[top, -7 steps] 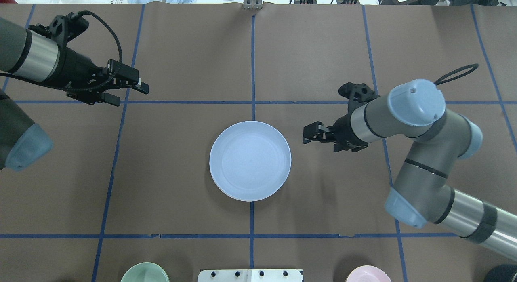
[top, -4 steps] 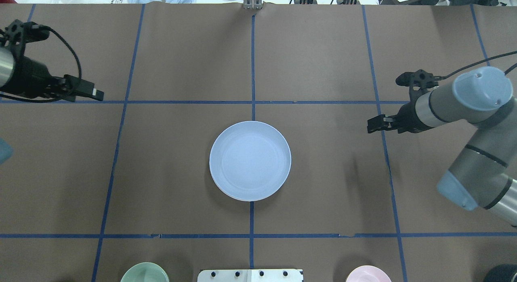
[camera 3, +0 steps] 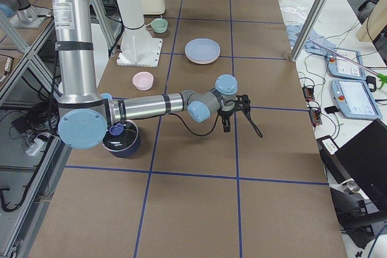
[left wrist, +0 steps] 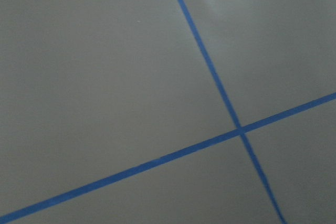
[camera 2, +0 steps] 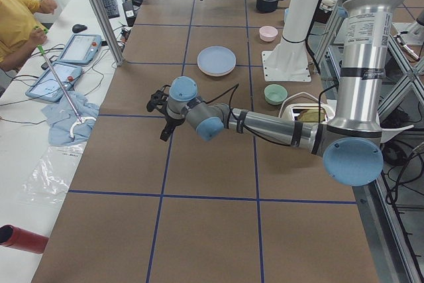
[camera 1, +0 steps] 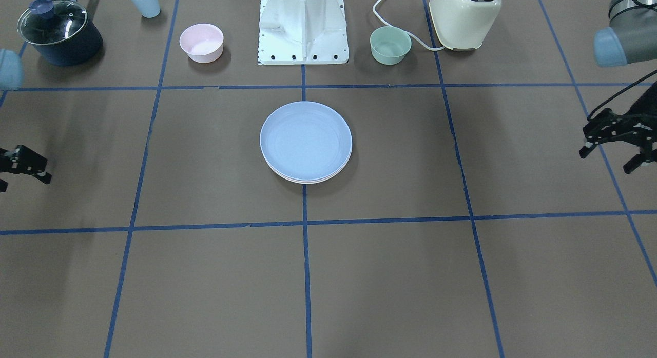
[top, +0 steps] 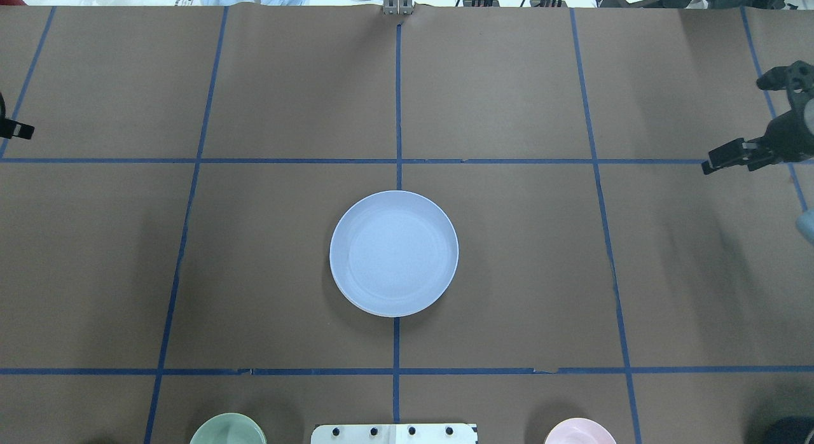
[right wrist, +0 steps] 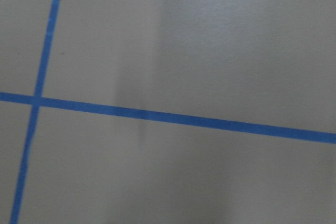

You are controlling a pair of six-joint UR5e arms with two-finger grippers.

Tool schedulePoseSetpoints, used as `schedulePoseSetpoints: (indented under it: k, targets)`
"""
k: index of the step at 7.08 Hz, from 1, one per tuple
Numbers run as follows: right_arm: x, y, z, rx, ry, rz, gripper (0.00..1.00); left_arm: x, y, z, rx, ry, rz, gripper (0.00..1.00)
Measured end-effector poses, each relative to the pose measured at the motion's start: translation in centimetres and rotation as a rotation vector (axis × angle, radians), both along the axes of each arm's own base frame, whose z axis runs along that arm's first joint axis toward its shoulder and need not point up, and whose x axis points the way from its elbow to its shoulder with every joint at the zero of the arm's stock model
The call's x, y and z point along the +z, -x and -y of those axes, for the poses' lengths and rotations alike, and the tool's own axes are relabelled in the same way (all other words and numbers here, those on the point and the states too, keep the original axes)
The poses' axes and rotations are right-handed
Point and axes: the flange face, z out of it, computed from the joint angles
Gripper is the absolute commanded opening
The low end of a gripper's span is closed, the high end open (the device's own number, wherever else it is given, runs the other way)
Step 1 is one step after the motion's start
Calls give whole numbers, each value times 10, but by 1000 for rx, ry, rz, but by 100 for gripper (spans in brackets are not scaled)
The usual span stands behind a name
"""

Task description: Stack three plates with pink and blue

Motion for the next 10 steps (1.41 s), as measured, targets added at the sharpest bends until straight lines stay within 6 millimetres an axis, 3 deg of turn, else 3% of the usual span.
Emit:
schedulePoseSetpoints:
  k: [2, 3, 10]
  targets:
    - [26, -55, 9, -62, -12, -67, 100, 40, 37, 7, 3, -18, 59, 99]
    - [29, -67, 14, -93, -16, -89, 100, 51, 45, 9, 4, 0, 75, 99]
    - [35, -76, 13, -105, -2, -104, 100, 62, 66, 11, 35, 29, 112, 99]
